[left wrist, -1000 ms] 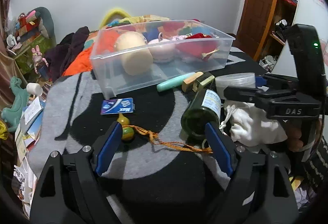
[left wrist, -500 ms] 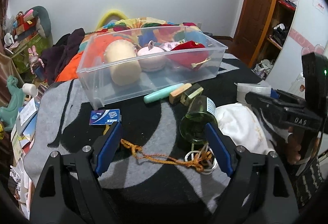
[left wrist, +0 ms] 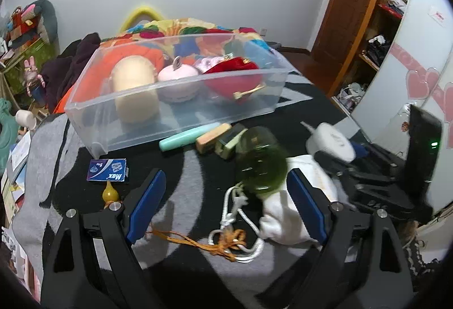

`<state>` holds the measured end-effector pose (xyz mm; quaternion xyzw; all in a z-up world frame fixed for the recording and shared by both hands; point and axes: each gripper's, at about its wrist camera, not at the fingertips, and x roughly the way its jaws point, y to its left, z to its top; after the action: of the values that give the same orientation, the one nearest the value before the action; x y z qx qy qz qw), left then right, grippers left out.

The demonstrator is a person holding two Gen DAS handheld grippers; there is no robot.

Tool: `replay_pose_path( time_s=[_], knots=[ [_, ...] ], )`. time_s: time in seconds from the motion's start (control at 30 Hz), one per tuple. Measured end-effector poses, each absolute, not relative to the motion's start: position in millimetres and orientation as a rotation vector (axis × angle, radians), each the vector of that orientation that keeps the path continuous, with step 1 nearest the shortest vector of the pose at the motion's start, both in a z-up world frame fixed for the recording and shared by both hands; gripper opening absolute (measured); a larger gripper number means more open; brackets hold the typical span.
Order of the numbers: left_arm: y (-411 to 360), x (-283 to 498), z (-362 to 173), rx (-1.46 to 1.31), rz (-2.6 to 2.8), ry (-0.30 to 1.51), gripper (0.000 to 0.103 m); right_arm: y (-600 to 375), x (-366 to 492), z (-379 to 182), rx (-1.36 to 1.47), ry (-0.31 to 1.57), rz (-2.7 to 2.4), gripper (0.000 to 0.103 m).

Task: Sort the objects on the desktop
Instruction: 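Grasp the green glass bottle with the left gripper while the right lifts the white jar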

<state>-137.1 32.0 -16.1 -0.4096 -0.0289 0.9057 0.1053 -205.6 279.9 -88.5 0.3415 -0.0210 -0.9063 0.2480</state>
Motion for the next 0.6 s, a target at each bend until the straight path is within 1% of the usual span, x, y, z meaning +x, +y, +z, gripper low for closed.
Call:
replay_pose_path(
  time_s=[0.13,0.23,0.27,0.4,0.43,0.47,0.6],
  knots=[
    [44,-138,-14,-1.209,2.657,-0.017,0.088,281,-204,-92,0.918,-0.057,-2.467,0.062],
    [54,-150,-23,-1.238,2.658,0.046,0.088,281,-203,-94,0.913,-0.060,-2.465,0.062],
    [53,-155,-26,-1.259,2.646,0.029,0.088,281,-203,-94,0.910,-0.061,-2.466,0.062],
    [42,-179,-41,-1.387,2.533,-0.227,0.087,282,-202,-95,0.899,-0.062,-2.467,0.062],
    [39,-181,-44,-1.399,2.526,-0.262,0.082,283,-201,-95,0.897,-0.066,-2.466,0.062],
    [37,-184,-46,-1.410,2.524,-0.282,0.074,284,-201,-96,0.895,-0.071,-2.464,0.062],
    [31,-182,-50,-1.411,2.513,-0.363,0.060,286,-200,-96,0.884,-0.096,-2.448,0.062]
  ],
)
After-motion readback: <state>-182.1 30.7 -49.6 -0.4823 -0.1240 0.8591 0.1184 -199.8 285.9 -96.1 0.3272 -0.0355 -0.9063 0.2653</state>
